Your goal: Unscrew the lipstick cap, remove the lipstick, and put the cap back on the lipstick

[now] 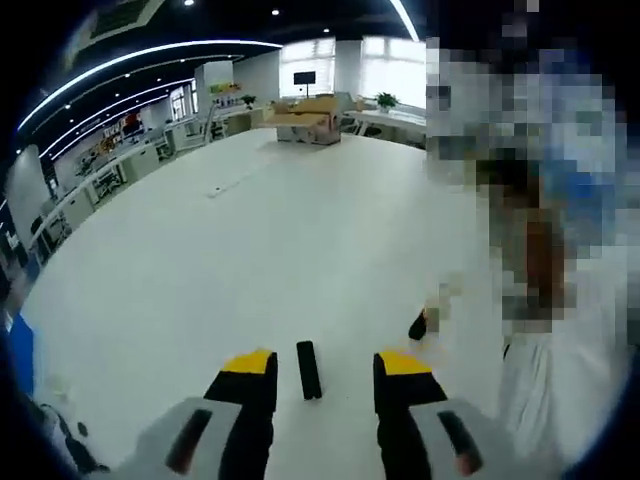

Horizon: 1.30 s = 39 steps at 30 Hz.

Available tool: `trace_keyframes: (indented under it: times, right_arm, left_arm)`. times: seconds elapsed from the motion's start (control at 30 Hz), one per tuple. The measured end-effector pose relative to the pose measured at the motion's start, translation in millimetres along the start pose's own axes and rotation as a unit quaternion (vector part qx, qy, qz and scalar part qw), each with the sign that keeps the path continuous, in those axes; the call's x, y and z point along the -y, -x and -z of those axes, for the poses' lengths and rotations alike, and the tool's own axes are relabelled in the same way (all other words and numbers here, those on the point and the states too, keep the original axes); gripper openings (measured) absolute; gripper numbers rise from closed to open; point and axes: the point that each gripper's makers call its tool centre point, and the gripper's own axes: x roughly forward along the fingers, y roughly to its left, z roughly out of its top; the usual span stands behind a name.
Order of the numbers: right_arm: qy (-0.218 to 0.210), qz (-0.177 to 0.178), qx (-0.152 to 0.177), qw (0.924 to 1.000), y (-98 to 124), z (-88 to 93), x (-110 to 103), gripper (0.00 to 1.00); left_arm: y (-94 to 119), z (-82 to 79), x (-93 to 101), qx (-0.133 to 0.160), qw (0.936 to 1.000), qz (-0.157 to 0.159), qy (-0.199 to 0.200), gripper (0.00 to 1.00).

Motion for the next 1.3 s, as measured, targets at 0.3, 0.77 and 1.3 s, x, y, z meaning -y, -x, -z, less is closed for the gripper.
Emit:
trace_keyframes:
  times: [0.3,0.77,1.3]
  right_arm:
    - [-0.004,0.004,-0.012,0.9999,-0.5,8.6,6.3,0.46]
    - [-0.011,0.004,-0.02,0.9997,0.2,16.7,13.0,0.46]
    - [-0.019,-0.002,-0.026,0.9995,-5.0,23.3,11.9,0.46]
  left_arm:
    - [-31.4,20.2,-6.1,-0.065,0.9978,-0.008,-0.001,0.33]
    - [-53.9,29.7,-3.4,-0.12,0.9927,-0.002,0.01,0.24]
    - [-49.0,37.4,2.0,-0.134,0.9908,-0.009,0.017,0.19]
